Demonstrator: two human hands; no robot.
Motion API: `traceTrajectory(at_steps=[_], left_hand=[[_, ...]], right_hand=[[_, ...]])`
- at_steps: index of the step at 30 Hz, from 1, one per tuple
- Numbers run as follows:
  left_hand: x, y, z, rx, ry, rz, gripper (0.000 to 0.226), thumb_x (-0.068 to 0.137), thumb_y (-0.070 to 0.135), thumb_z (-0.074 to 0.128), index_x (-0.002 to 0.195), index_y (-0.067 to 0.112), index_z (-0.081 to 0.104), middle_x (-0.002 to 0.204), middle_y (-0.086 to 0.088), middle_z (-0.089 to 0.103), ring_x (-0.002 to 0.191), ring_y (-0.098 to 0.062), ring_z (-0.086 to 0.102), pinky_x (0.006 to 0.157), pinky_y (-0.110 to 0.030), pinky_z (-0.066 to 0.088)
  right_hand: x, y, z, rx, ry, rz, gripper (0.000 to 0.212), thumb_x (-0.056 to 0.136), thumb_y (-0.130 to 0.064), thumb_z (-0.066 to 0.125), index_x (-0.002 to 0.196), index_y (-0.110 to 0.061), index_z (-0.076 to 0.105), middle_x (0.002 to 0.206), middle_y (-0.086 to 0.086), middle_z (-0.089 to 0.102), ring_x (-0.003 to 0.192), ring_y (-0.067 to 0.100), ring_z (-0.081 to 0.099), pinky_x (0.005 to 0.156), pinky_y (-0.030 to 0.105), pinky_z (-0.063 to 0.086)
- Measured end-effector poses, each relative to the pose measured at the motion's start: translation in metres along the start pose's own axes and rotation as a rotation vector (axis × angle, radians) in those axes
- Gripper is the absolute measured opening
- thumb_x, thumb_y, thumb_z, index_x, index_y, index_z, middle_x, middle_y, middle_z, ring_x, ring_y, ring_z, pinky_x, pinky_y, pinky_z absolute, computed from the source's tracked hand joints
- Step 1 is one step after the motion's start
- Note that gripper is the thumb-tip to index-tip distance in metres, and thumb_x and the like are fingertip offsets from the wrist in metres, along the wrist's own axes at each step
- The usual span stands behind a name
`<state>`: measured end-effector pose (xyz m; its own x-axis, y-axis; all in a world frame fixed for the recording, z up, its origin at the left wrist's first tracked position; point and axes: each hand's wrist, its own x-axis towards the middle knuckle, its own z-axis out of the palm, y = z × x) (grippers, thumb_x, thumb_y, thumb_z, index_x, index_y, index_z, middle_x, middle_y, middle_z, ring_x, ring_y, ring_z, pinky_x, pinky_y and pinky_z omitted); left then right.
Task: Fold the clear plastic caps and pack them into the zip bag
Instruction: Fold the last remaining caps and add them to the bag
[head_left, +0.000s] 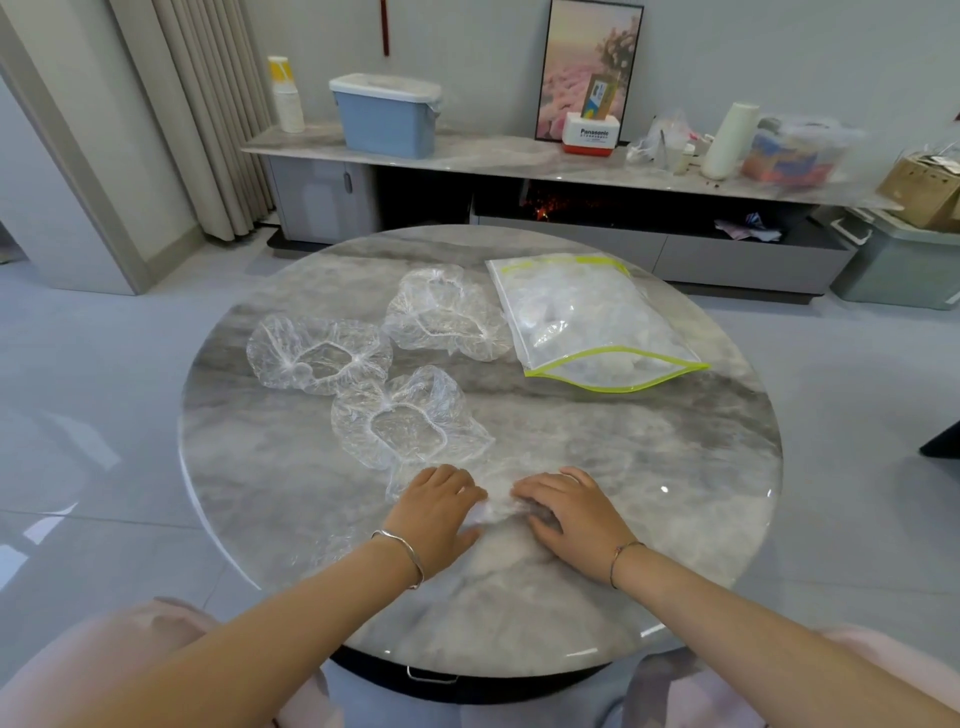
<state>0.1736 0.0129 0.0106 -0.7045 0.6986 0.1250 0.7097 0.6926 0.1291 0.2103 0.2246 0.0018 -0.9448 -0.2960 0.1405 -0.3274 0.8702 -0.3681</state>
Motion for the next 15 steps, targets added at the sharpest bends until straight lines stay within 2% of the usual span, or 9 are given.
traceTrajectory(at_steps=[2, 3, 5, 7, 10, 13, 15], left_hand=[[0.003, 0.0, 0.001, -0.038, -0.021, -0.042, 0.034, 0.093, 0.04, 0.046, 0.121, 0.024, 0.056, 0.117, 0.004, 0.055, 0.115, -0.018, 0.046, 0.1, -0.026, 0.029], [0.004, 0.0, 0.002, -0.067, -0.014, -0.07, 0.034, 0.095, 0.041, 0.044, 0.122, 0.024, 0.055, 0.117, 0.004, 0.056, 0.116, -0.017, 0.043, 0.1, -0.024, 0.026], [0.006, 0.004, 0.001, -0.134, 0.002, -0.138, 0.034, 0.095, 0.046, 0.042, 0.116, 0.023, 0.058, 0.106, 0.002, 0.059, 0.106, -0.016, 0.045, 0.096, -0.023, 0.028], [0.006, 0.005, -0.003, -0.239, -0.017, -0.251, 0.036, 0.094, 0.049, 0.043, 0.111, 0.023, 0.059, 0.096, 0.0, 0.058, 0.095, -0.017, 0.049, 0.086, -0.022, 0.031], [0.006, 0.006, -0.004, -0.323, -0.037, -0.316, 0.035, 0.092, 0.049, 0.048, 0.109, 0.021, 0.06, 0.099, 0.001, 0.064, 0.097, -0.017, 0.056, 0.082, -0.024, 0.034], [0.006, 0.007, -0.003, -0.365, -0.028, -0.36, 0.032, 0.09, 0.046, 0.053, 0.111, 0.023, 0.059, 0.098, 0.002, 0.064, 0.096, -0.016, 0.057, 0.083, -0.023, 0.038], [0.005, 0.005, -0.002, -0.286, 0.031, -0.273, 0.031, 0.088, 0.04, 0.058, 0.115, 0.024, 0.056, 0.102, 0.004, 0.059, 0.099, -0.016, 0.056, 0.085, -0.024, 0.039]], right_hand=[[0.003, 0.0, -0.001, 0.076, 0.01, 0.045, 0.02, 0.089, -0.019, 0.058, 0.106, -0.021, 0.07, 0.111, -0.009, 0.068, 0.103, 0.009, 0.06, 0.097, 0.012, 0.024], [0.004, 0.0, -0.003, 0.154, 0.027, 0.091, 0.015, 0.088, -0.019, 0.06, 0.098, -0.02, 0.072, 0.101, -0.008, 0.071, 0.094, 0.01, 0.062, 0.09, 0.012, 0.032], [0.004, 0.0, -0.008, 0.363, 0.042, 0.23, 0.009, 0.088, -0.016, 0.063, 0.087, -0.019, 0.071, 0.083, -0.009, 0.07, 0.078, 0.006, 0.062, 0.076, 0.013, 0.041], [0.001, -0.001, -0.011, 0.538, 0.04, 0.331, 0.012, 0.086, -0.01, 0.064, 0.081, -0.02, 0.067, 0.069, -0.008, 0.064, 0.065, 0.006, 0.056, 0.068, 0.018, 0.044], [-0.002, -0.003, -0.009, 0.595, 0.021, 0.406, 0.015, 0.084, -0.007, 0.065, 0.076, -0.02, 0.063, 0.058, -0.009, 0.061, 0.053, 0.002, 0.051, 0.06, 0.017, 0.043], [-0.001, -0.003, -0.005, 0.576, 0.037, 0.448, 0.012, 0.082, -0.009, 0.067, 0.077, -0.019, 0.062, 0.061, -0.009, 0.061, 0.053, -0.002, 0.05, 0.061, 0.018, 0.043], [0.001, -0.003, -0.004, 0.547, 0.055, 0.457, 0.014, 0.081, -0.012, 0.069, 0.075, -0.023, 0.061, 0.066, -0.008, 0.059, 0.054, -0.002, 0.049, 0.062, 0.018, 0.042]])
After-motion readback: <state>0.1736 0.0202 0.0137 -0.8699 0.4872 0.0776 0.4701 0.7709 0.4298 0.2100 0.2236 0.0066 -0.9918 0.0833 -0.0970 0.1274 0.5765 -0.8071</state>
